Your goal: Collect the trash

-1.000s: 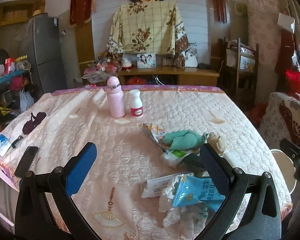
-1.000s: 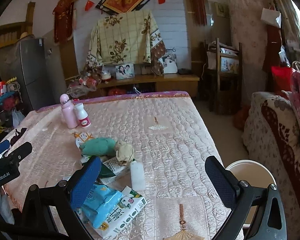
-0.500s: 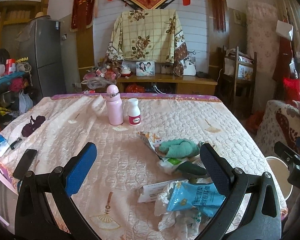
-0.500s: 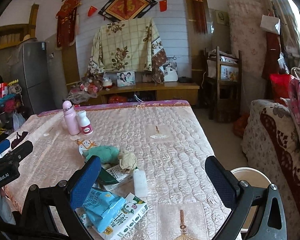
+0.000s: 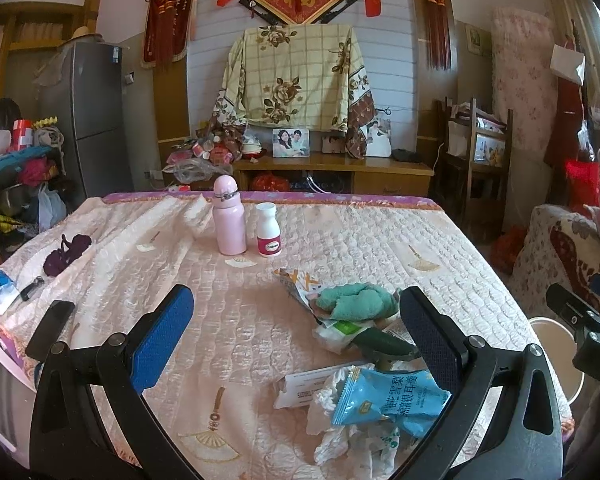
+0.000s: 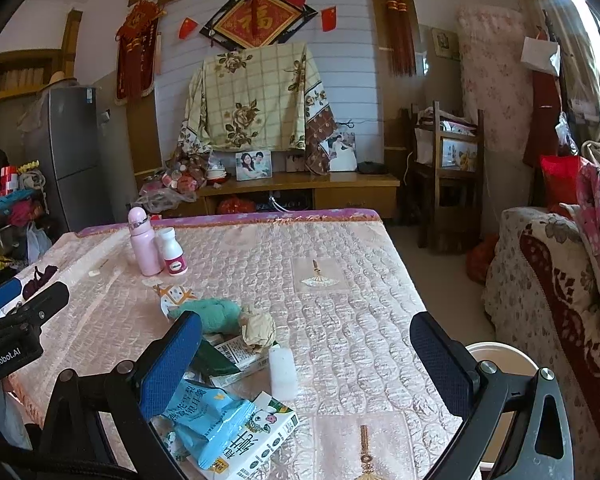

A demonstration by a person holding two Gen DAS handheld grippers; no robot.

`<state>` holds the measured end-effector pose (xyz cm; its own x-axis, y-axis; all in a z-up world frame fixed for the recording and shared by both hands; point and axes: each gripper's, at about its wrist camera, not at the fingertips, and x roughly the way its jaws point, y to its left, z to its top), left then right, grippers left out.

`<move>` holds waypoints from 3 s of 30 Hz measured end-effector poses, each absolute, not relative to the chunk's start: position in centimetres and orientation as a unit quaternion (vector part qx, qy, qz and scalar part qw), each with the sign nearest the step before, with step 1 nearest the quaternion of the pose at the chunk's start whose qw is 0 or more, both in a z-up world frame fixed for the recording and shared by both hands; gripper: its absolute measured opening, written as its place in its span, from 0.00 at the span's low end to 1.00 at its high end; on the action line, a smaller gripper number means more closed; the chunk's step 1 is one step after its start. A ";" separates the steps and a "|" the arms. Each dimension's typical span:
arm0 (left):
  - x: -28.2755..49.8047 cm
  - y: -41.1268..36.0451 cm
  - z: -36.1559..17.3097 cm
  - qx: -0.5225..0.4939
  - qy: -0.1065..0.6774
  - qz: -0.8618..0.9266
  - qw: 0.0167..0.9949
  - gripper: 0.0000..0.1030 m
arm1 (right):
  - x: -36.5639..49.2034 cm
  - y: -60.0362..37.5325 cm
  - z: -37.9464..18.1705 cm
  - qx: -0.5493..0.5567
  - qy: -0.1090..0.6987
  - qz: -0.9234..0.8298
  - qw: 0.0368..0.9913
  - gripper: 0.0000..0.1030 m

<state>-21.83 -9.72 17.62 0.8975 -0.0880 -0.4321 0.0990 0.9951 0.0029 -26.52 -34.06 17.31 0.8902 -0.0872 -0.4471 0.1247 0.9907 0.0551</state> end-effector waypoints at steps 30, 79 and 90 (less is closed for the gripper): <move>-22.1 -9.8 17.6 0.004 0.219 -0.057 0.974 1.00 | -26.3 -33.8 17.4 0.038 0.234 -0.053 0.970 1.00; -20.9 -9.1 15.7 0.004 0.244 -0.055 0.968 1.00 | -25.0 -34.1 15.4 0.036 0.265 -0.052 0.962 1.00; -20.5 -8.9 15.5 0.003 0.247 -0.054 0.967 1.00 | -24.1 -33.5 15.0 0.031 0.277 -0.045 0.959 1.00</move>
